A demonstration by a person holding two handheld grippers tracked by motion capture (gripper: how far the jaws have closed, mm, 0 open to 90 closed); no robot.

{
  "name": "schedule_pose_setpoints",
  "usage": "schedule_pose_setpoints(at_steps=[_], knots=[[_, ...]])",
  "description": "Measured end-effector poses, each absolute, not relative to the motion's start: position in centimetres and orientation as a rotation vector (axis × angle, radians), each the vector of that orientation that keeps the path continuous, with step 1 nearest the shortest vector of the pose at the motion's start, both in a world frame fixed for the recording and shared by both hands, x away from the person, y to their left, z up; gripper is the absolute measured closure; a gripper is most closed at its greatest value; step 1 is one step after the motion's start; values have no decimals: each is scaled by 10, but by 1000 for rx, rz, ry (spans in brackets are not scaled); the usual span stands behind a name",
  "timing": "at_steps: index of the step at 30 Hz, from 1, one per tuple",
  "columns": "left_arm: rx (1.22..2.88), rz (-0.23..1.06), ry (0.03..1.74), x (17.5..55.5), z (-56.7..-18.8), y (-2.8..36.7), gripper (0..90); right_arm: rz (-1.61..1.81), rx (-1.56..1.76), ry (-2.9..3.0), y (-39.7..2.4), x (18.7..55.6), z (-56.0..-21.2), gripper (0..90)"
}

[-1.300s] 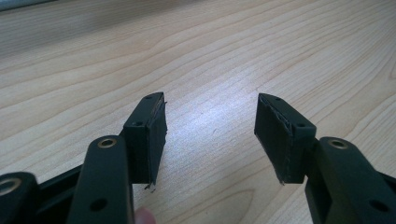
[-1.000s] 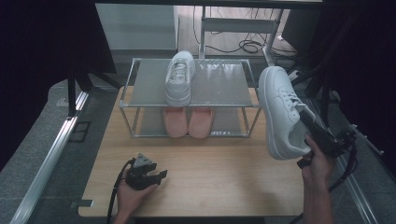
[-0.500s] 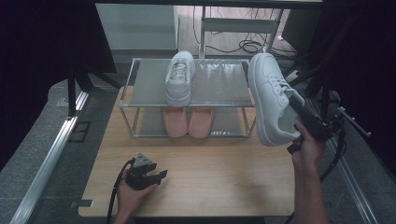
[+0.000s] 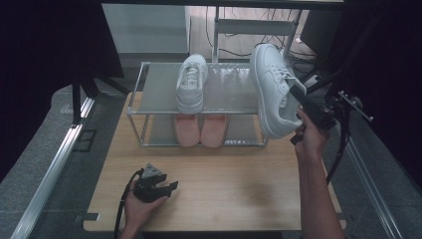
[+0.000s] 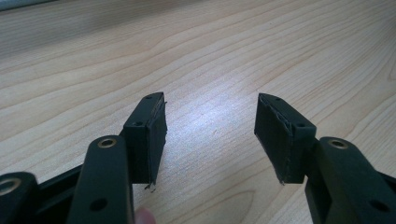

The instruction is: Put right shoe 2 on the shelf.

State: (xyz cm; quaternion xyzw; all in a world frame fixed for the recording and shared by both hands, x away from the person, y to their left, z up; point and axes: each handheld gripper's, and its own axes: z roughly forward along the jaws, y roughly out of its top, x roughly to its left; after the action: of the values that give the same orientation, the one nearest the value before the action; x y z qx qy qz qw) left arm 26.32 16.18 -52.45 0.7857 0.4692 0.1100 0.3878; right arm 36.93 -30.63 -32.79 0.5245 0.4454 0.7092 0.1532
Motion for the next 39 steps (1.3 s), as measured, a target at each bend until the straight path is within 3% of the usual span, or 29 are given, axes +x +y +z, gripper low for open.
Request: schedule_pose_setpoints(at_steps=[21, 39], knots=[[1999, 287, 1193, 264, -524, 165, 445, 1998, 1565, 1344, -245, 420, -316, 797], [2000, 285, 1196, 263, -525, 165, 445, 1938, 1615, 1345, -230, 440, -320, 793]])
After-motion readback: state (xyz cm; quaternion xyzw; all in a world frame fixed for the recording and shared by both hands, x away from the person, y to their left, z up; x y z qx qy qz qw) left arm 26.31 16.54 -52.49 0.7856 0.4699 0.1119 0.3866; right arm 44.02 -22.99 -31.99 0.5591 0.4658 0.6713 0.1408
